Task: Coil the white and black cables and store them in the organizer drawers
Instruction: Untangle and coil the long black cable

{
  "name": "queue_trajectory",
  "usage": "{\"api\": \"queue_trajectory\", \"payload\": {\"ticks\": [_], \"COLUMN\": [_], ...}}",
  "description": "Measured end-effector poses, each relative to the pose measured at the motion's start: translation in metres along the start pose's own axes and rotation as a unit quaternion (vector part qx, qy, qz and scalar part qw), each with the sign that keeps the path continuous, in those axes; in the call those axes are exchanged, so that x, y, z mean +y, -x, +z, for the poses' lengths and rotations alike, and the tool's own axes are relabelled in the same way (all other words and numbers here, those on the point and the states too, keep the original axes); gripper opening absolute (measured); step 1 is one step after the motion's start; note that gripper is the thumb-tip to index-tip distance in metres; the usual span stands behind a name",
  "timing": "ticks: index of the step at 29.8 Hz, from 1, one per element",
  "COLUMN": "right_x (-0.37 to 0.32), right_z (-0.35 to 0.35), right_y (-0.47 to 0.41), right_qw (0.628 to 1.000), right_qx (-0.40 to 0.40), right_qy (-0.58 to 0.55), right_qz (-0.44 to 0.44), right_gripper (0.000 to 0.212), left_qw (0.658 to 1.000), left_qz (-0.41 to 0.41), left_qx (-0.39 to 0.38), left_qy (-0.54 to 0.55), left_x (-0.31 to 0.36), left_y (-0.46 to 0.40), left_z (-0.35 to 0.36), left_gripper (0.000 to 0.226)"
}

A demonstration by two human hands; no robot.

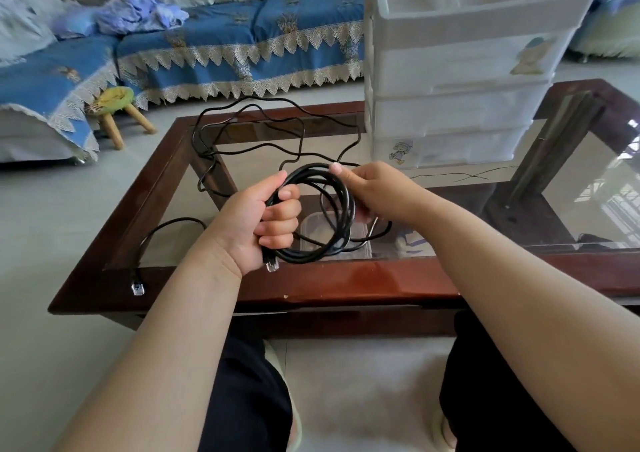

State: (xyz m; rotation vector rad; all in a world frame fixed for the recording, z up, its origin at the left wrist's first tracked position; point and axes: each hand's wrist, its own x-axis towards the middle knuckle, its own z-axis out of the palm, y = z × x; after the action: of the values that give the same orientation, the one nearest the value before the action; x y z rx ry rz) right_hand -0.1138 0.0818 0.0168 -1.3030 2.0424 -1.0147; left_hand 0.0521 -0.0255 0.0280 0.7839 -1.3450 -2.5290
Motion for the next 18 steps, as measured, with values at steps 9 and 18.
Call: {"api": "queue_trajectory", "payload": {"ticks": [9,18], "right_x": [0.028,0.015], "right_z": [-0.022,-0.031], "right_y": [-0.004,0.013], "right_qw": [0.999,0.95], "right_qx": [0.036,0.145], "right_qy": [-0.007,-0.271], "right_qz": [-0.018,-0.055], "right_gripper": [0.04,0.017], "left_qw": [0.978,0.979], "left_qz": [0.098,0.092], "left_qx": [0.045,0.105], "left_qy": [0.178,0.152], "left_x": [0.015,0.017], "left_y": [0.009,0.001], "left_z": [-0.025,-0.027], "left_gripper": [0.044,0.041]}}
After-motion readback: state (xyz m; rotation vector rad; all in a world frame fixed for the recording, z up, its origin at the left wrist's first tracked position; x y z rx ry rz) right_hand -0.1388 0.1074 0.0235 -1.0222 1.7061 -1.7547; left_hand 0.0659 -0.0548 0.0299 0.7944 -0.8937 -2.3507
